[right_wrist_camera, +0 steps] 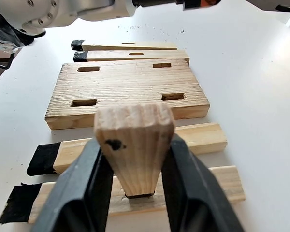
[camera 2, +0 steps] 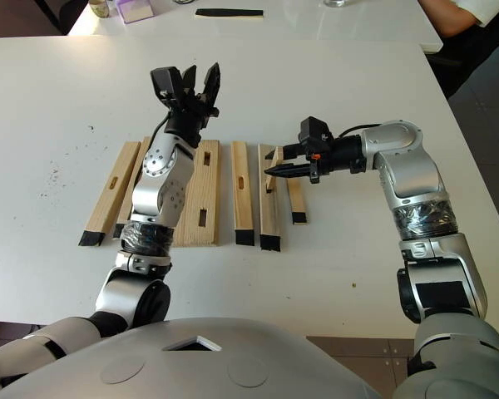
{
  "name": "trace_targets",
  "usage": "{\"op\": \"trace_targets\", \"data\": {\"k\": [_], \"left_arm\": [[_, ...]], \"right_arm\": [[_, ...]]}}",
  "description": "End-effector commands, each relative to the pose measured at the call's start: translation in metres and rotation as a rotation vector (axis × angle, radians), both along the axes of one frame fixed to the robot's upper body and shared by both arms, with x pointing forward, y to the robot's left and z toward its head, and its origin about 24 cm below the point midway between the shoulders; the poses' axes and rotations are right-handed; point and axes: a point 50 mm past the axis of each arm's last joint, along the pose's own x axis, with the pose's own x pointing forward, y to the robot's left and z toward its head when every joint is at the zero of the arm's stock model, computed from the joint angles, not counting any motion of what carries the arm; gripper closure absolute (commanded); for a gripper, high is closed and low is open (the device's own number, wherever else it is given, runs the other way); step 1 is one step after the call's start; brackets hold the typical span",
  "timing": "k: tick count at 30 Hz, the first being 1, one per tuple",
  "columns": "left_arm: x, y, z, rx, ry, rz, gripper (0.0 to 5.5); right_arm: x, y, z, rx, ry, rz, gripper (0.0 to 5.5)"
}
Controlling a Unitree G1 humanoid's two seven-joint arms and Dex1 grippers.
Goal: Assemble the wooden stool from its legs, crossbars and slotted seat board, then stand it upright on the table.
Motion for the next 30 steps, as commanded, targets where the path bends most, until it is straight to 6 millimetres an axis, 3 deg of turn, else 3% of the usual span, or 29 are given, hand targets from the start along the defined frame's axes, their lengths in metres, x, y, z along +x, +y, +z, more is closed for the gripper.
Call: {"op": "trace_targets", "data": {"k": [1, 4, 9, 13, 23, 26, 30], "left_arm": [[-0.002, -0.002, 0.000, -0.028, 0.009, -0.020, 2.93], [-0.003, -0.004, 0.001, -0.034, 0.010, -0.028, 2.93], [-0.005, -0.010, 0.001, -0.040, 0.013, -0.055, 2.93], [-0.006, -0.011, 0.001, -0.043, 0.015, -0.068, 2.93], [-0.006, -0.013, 0.001, -0.042, 0.015, -0.083, 2.93], [-0.005, -0.013, 0.001, -0.042, 0.014, -0.079, 2.93], [-0.005, -0.009, 0.000, -0.033, 0.012, -0.064, 2.93]], "right_arm": [[0.002, 0.004, -0.004, -0.052, -0.001, 0.026, 4.20], [0.004, 0.001, -0.015, -0.096, 0.030, 0.012, 4.20], [-0.004, -0.009, -0.053, -0.196, 0.120, -0.009, 4.20], [-0.008, -0.011, -0.063, -0.210, 0.144, -0.010, 4.20], [-0.010, -0.009, -0.068, -0.205, 0.175, -0.006, 4.20], [-0.004, -0.006, -0.059, -0.138, 0.123, -0.043, 4.20], [0.001, -0.003, -0.037, -0.007, 0.056, -0.050, 3.42]]}}
